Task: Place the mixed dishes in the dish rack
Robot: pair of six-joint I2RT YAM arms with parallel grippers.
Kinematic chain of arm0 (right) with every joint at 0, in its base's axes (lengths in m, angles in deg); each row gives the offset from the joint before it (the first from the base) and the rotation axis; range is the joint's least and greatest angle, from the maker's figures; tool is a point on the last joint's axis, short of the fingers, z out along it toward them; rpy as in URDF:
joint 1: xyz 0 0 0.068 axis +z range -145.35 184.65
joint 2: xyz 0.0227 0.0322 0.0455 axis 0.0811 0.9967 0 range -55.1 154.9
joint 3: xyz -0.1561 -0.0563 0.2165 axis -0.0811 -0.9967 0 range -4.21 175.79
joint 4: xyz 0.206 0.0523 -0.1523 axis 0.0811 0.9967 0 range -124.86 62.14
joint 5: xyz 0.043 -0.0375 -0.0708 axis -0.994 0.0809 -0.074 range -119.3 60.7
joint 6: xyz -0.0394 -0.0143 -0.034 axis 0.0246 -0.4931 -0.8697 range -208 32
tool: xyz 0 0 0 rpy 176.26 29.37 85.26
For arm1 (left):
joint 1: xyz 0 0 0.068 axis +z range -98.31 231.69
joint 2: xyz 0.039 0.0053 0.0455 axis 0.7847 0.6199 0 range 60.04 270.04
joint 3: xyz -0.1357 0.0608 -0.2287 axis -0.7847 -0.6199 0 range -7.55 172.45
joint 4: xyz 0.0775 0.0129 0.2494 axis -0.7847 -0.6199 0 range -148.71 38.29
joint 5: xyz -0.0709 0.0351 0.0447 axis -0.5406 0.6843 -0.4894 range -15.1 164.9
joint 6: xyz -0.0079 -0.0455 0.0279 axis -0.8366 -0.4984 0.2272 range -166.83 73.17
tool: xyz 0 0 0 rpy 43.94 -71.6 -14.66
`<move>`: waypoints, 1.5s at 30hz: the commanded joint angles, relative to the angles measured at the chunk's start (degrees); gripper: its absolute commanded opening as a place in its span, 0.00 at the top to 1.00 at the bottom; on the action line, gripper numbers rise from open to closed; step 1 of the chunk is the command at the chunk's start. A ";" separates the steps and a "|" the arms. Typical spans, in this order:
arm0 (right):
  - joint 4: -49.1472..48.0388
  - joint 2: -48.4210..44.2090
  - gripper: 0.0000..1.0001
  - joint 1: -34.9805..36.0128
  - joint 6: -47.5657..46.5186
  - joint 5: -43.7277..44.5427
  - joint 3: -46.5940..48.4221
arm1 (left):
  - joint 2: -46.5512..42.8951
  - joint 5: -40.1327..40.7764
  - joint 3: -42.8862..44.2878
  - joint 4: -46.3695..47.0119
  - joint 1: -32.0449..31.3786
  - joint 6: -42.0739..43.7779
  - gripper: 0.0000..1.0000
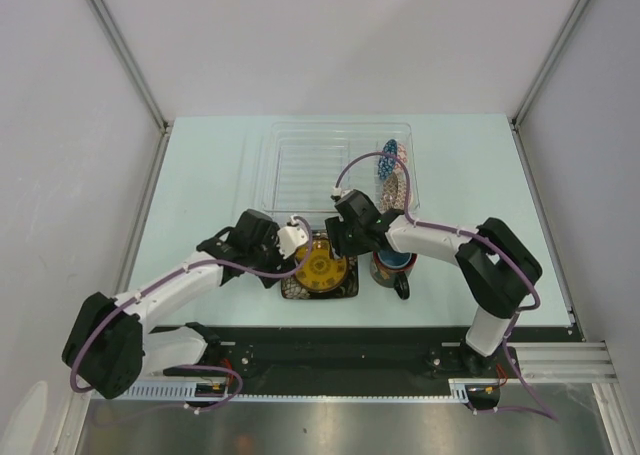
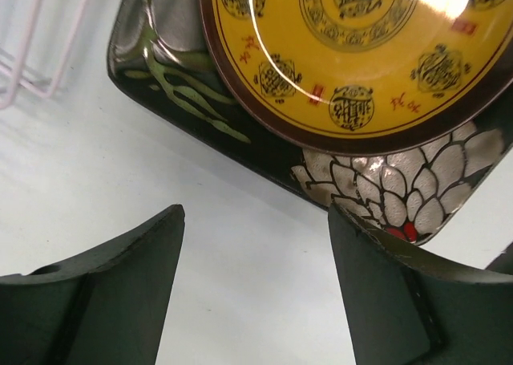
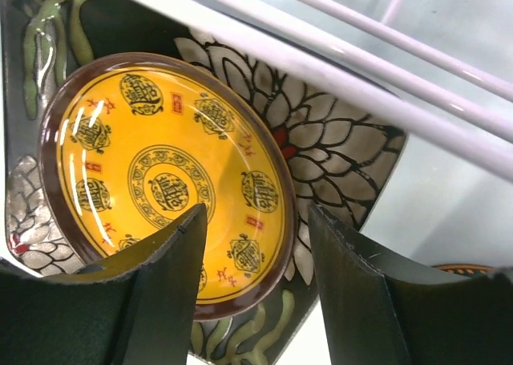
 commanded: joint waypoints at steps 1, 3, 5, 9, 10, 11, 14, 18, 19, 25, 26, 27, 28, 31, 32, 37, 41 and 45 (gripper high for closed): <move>0.51 1.50 0.42 -0.74 0.14 -3.52 0.42 | 0.96 2.29 -1.68 4.62 -0.84 3.54 0.22; 0.52 1.59 0.42 -0.74 0.58 -3.97 0.51 | 1.66 2.21 -1.68 5.33 -1.10 3.36 0.23; 0.34 1.77 0.43 -0.74 1.10 -4.76 0.60 | 2.18 2.03 -1.51 5.59 -1.80 2.92 0.23; 0.08 2.03 0.44 -0.74 1.90 -5.72 0.69 | 2.80 1.94 -0.98 6.38 -2.51 2.04 0.23; -0.01 2.12 0.44 -0.74 1.98 -5.81 0.86 | 2.80 1.85 -0.89 6.30 -2.69 1.87 0.23; -0.10 2.03 0.45 -0.74 2.07 -5.99 0.87 | 2.72 1.94 -0.98 6.30 -3.12 1.78 0.23; -0.36 2.03 0.46 -0.74 2.51 -6.25 0.95 | 2.63 2.03 -1.33 6.74 -3.91 1.34 0.23; -0.45 1.77 0.47 0.05 2.95 -6.26 1.13 | 2.45 2.38 -1.07 6.30 -4.80 0.64 0.24; -0.36 1.77 0.48 0.31 3.04 -6.25 1.13 | 2.28 2.55 -0.72 5.86 -4.88 0.90 0.24; -0.89 1.60 0.50 1.55 4.01 -6.78 1.22 | -2.03 4.23 0.51 1.73 -4.88 2.31 0.23; -1.07 1.68 0.50 1.81 4.36 -6.95 1.22 | -2.29 3.79 0.34 1.03 -4.88 2.31 0.23; -1.59 1.60 0.50 1.90 4.62 -7.56 1.22 | -2.47 3.53 -0.01 0.85 -4.88 2.05 0.24; -1.68 1.51 0.51 1.99 4.88 -7.83 1.22 | -2.47 3.35 -0.36 0.85 -4.88 1.87 0.23; -2.56 1.42 0.51 2.34 5.76 -8.89 1.22 | -2.73 3.44 -1.86 1.38 -4.89 1.25 0.23; -2.74 1.33 0.51 2.43 5.85 -8.98 1.22 | -2.82 3.52 -2.47 1.55 -4.88 1.25 0.24; -3.26 1.68 0.52 2.69 6.73 -9.77 1.30 | -3.70 3.96 -4.14 1.81 -4.88 1.34 0.24; -3.26 2.30 0.52 2.95 6.64 -9.51 1.30 | -5.01 5.19 -4.41 0.94 -4.88 2.30 0.24; -3.35 2.74 0.52 3.04 6.64 -9.51 1.30 | -7.21 6.42 -4.58 -0.47 -4.80 4.06 0.23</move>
